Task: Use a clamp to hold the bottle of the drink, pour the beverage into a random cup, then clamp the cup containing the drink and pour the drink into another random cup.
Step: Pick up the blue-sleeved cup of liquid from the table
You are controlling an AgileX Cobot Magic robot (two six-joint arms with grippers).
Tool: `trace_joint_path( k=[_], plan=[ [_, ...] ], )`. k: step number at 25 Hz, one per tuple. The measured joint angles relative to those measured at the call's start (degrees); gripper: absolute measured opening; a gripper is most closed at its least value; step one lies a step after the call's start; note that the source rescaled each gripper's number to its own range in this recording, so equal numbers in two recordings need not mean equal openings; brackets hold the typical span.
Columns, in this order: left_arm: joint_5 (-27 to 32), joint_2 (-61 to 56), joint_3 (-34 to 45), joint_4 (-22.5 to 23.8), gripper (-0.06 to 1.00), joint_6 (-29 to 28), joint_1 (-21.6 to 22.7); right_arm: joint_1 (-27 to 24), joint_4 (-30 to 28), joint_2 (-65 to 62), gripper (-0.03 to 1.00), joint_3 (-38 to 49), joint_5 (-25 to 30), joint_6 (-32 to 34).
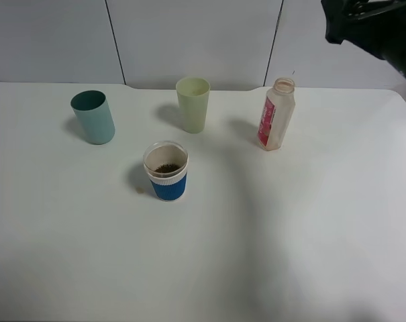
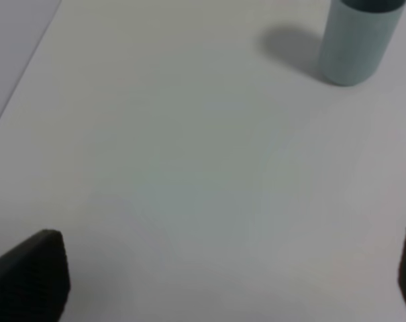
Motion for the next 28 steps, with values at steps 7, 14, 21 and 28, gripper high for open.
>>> trace_joint_path(
  k=[7,14,21,28],
  plan=[
    [0.0,0.0,0.0,0.0,1.00,0.0,0.0,0.0,2.6,-8.9,0.99,0.0,18.8,-3.6],
    [0.0,0.0,0.0,0.0,1.00,0.0,0.0,0.0,2.8,-14.8,1.00,0.0,29.3,-5.0],
    [0.0,0.0,0.0,0.0,1.00,0.0,0.0,0.0,2.7,-19.1,1.00,0.1,39.4,-5.1],
    [0.0,0.0,0.0,0.0,1.00,0.0,0.0,0.0,0.4,-26.3,1.00,0.1,48.8,-5.4]
  ],
)
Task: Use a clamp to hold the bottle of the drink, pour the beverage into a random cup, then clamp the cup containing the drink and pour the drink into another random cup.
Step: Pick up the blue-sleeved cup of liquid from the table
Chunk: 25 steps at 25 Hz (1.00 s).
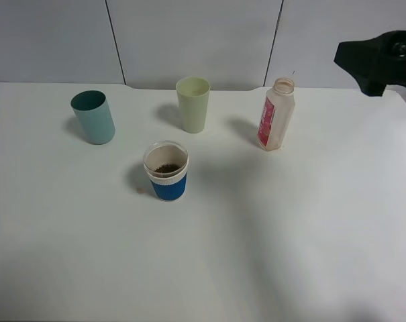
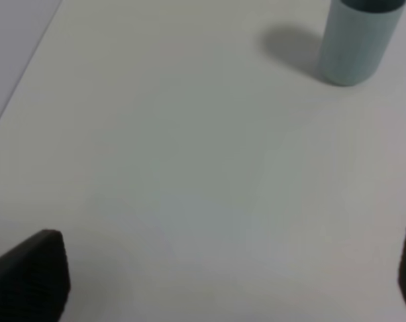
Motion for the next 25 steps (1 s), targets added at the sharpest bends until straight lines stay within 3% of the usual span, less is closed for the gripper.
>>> trace_joint_path(
  k=[4,12,18,25],
  plan=[
    [0.0,0.0,0.0,0.0,1.00,0.0,0.0,0.0,-5.3,-4.6,1.00,0.0,6.9,2.3],
    [0.0,0.0,0.0,0.0,1.00,0.0,0.0,0.0,-20.3,-14.4,1.00,0.0,23.0,15.1],
    [0.0,0.0,0.0,0.0,1.00,0.0,0.0,0.0,-22.1,-20.8,1.00,-0.4,32.0,16.4],
    [0.0,0.0,0.0,0.0,1.00,0.0,0.0,0.0,-23.0,-23.9,1.00,-6.6,44.3,16.5]
  ],
)
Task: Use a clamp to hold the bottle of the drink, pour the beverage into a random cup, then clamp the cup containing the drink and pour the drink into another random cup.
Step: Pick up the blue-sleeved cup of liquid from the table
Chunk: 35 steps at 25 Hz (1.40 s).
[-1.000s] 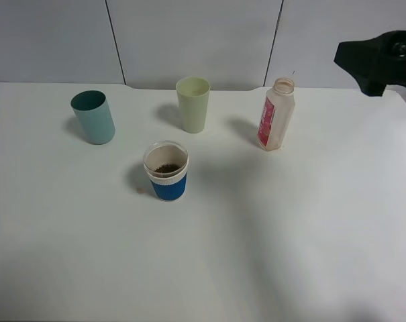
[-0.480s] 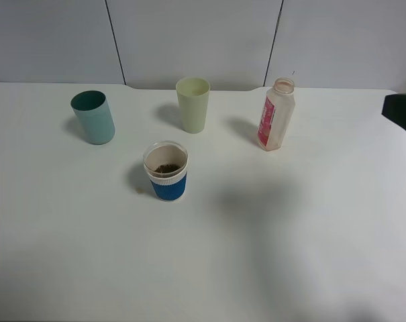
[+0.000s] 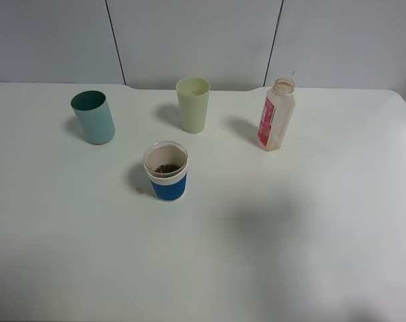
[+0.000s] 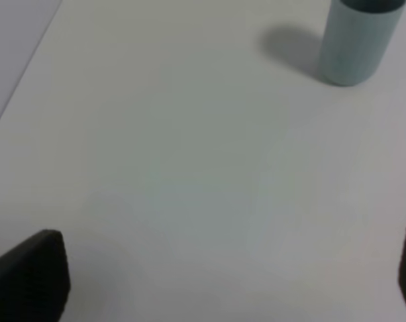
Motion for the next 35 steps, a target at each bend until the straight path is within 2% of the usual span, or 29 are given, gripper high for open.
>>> trace_joint_path(
  k=[5,14,23,29,35],
  plan=[
    [0.0,0.0,0.0,0.0,1.00,0.0,0.0,0.0,-1.2,-2.8,1.00,-0.5,8.6,0.0],
    [0.0,0.0,0.0,0.0,1.00,0.0,0.0,0.0,-2.0,-12.3,1.00,-0.5,16.5,1.3],
    [0.0,0.0,0.0,0.0,1.00,0.0,0.0,0.0,1.1,-14.0,1.00,-0.2,19.1,1.5],
    [0.0,0.0,0.0,0.0,1.00,0.0,0.0,0.0,2.5,-18.0,1.00,4.9,16.0,1.5],
    [0.0,0.0,0.0,0.0,1.00,0.0,0.0,0.0,2.3,-20.6,1.00,5.3,14.6,1.7]
  ],
)
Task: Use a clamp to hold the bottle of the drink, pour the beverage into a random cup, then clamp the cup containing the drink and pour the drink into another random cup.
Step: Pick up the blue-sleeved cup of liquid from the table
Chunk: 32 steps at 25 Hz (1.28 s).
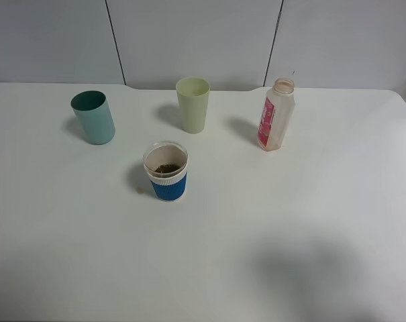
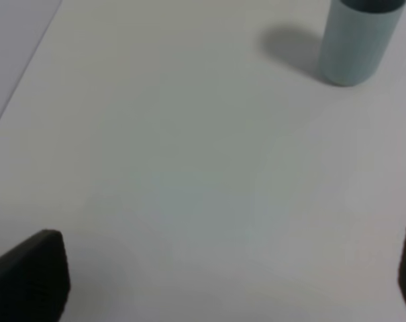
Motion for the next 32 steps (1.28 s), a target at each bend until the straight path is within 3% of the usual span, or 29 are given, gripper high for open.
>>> trace_joint_path(
  k=[28,32],
  plan=[
    [0.0,0.0,0.0,0.0,1.00,0.0,0.0,0.0,-1.1,0.0,1.00,0.0,0.0,-0.2],
    [0.0,0.0,0.0,0.0,1.00,0.0,0.0,-2.1,-1.1,0.0,1.00,0.0,0.0,-0.2]
  ],
)
